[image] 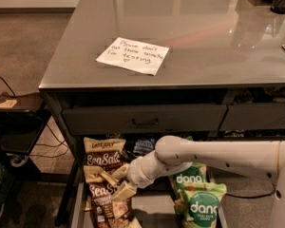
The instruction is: Pick brown chip bag from middle drawer and place on counter
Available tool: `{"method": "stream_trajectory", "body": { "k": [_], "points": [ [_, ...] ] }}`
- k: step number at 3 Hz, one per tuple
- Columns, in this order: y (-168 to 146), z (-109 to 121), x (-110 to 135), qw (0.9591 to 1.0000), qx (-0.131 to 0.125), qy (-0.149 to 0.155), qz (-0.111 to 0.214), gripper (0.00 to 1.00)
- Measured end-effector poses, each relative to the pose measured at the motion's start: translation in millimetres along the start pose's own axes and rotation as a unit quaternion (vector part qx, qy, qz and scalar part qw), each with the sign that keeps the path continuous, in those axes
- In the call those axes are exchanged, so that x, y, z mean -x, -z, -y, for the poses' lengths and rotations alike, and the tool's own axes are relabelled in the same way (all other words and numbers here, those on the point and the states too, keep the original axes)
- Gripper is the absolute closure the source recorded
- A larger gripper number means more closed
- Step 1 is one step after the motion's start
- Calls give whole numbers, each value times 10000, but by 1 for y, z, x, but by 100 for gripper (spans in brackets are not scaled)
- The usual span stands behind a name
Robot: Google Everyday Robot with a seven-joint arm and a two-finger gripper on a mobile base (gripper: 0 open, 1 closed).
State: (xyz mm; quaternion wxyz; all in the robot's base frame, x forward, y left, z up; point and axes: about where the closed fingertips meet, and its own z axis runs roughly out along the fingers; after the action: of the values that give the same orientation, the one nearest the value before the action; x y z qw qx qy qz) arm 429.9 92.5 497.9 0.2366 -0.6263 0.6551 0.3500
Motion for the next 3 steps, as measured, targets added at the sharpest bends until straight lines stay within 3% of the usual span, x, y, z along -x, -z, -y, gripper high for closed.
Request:
{"method": "stream_trajectory", "body": {
  "k": [1,2,3],
  "points": [
    [-20,10,-11,9999,100,-53,91,36],
    [-37,26,-22,9999,59,6,111,24],
    [-46,40,-31,9999,-57,79,40,24]
  ]
}}
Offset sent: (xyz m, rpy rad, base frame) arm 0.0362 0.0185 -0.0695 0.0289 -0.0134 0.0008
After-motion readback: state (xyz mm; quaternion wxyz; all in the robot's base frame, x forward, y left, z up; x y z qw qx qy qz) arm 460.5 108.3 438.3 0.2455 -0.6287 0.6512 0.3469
